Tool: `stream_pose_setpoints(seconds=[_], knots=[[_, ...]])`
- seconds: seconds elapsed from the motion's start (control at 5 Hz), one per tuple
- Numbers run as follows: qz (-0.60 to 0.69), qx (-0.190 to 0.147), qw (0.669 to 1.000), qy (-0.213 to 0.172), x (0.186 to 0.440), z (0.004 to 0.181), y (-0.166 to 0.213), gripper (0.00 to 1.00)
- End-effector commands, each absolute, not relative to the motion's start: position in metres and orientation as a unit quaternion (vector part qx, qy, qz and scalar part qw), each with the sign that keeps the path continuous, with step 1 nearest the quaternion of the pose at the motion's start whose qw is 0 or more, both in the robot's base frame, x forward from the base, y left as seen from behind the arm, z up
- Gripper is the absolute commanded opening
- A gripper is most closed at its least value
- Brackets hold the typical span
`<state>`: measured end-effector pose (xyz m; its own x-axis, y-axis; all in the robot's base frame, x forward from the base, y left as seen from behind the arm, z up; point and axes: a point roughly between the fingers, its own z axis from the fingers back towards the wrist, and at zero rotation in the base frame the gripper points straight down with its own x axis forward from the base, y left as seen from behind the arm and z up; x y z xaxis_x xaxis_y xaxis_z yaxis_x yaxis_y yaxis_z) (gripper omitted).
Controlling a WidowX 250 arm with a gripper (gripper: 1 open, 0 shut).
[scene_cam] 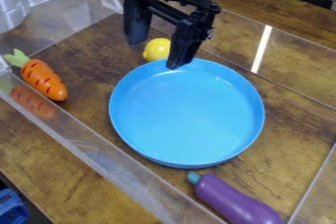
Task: Move the carrot to the left side
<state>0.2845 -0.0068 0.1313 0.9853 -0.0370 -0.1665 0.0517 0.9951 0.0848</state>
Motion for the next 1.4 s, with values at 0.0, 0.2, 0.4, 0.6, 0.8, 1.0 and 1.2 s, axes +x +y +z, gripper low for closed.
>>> stream_pose_setpoints(seconds=[0.0,0.2,0.4,0.6,0.8,1.0,1.2], knots=[[-0.025,0.045,0.997,0.063,0.2873,0.1437,-0.0064,1.00],[-0.026,0.045,0.997,0.064,0.2875,0.1436,-0.0052,1.00],[-0.026,0.044,0.997,0.065,0.2888,0.1425,-0.0039,1.00],[-0.026,0.043,0.997,0.067,0.2899,0.1417,-0.0026,1.00],[-0.025,0.042,0.997,0.067,0.2907,0.1412,-0.0014,1.00],[-0.028,0.039,0.997,0.064,0.2909,0.1431,-0.0005,1.00],[-0.029,0.036,0.997,0.063,0.2907,0.1453,0.0008,1.00]])
